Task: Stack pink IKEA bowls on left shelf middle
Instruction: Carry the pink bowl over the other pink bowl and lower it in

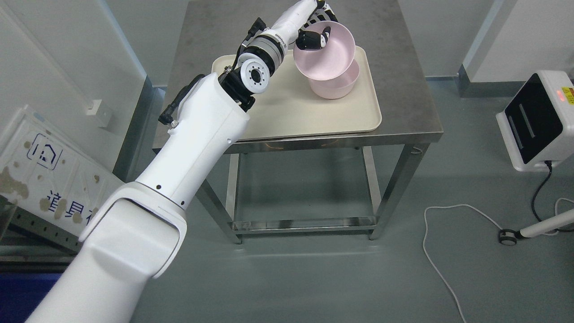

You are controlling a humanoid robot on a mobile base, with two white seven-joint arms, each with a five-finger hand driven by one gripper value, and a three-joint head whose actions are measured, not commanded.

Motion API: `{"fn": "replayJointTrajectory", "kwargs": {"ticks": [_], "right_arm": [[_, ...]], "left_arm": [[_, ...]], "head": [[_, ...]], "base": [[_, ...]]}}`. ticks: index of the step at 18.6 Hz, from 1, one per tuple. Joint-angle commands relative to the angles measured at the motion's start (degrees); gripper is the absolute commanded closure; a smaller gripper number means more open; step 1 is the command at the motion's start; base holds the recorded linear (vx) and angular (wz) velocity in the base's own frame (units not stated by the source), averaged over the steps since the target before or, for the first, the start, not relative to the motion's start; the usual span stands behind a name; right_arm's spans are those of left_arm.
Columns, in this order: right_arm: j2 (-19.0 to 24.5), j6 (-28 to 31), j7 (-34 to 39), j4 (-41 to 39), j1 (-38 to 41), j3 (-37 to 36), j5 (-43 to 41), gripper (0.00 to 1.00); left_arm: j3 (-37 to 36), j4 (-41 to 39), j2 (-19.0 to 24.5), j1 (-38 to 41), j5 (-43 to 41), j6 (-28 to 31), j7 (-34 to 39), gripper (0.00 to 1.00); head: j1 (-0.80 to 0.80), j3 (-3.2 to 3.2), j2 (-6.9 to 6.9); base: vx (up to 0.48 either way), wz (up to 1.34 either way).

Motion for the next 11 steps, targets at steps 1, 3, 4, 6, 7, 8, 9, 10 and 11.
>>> {"fn": "replayJointTrajectory", "kwargs": {"ticks": [1, 3, 4, 6, 7, 8, 9, 10, 11], "right_arm": [[-1.0, 0.0, 0.0, 0.0, 0.0, -0.6, 0.4, 0.00], [-1.0, 0.0, 0.0, 0.0, 0.0, -0.6, 0.4, 0.00], [-1.0, 0.0, 0.0, 0.0, 0.0, -0.6, 0.4, 0.00], [-1.0, 0.0, 0.1, 0.0, 0.0, -0.6, 0.4, 0.00], [-1.0, 0.0, 0.0, 0.0, 0.0, -0.6, 0.4, 0.00], [-1.0, 0.0, 0.0, 0.0, 0.0, -0.5, 0.4, 0.00], [-1.0, 0.0, 0.0, 0.0, 0.0, -0.6, 0.4, 0.00], [-1.0, 0.0, 0.0, 0.0, 0.0, -0.6, 0.4, 0.00], [-1.0, 0.0, 0.1, 0.0, 0.0, -0.6, 0.4, 0.00]], "left_arm": [[1.3, 2.2, 0.9, -0.8, 0.1, 0.0, 0.4, 0.80], [1.2, 2.1, 0.9, -0.8, 0.0, 0.2, 0.3, 0.59], [1.1, 2.1, 0.9, -0.7, 0.0, 0.6, 0.2, 0.51], [1.3, 2.1, 0.9, -0.7, 0.1, 1.1, 0.1, 0.30], [2.2, 2.0, 0.9, -0.1, 0.3, 0.7, 0.8, 0.17], [5.0, 1.4, 0.9, 1.1, 0.4, 0.2, 2.2, 0.08], [11.1, -0.8, 0.9, 2.7, 0.7, -1.3, 4.5, 0.02], [16.4, -3.3, 0.9, 4.0, 1.2, -3.7, 5.0, 0.01], [20.6, -6.3, 0.9, 5.7, 2.2, -7.4, 4.0, 0.01]], "head": [[0.00, 0.00, 0.00], [0.00, 0.00, 0.00], [0.00, 0.00, 0.00], [0.00, 0.00, 0.00], [0.00, 0.00, 0.00], [0.00, 0.00, 0.00], [0.00, 0.00, 0.00], [0.00, 0.00, 0.00], [0.00, 0.00, 0.00]], "base": [[0.000, 0.00], [0.000, 0.00], [0.000, 0.00], [0.000, 0.00], [0.000, 0.00], [0.000, 0.00], [0.000, 0.00], [0.000, 0.00], [0.000, 0.00]]}}
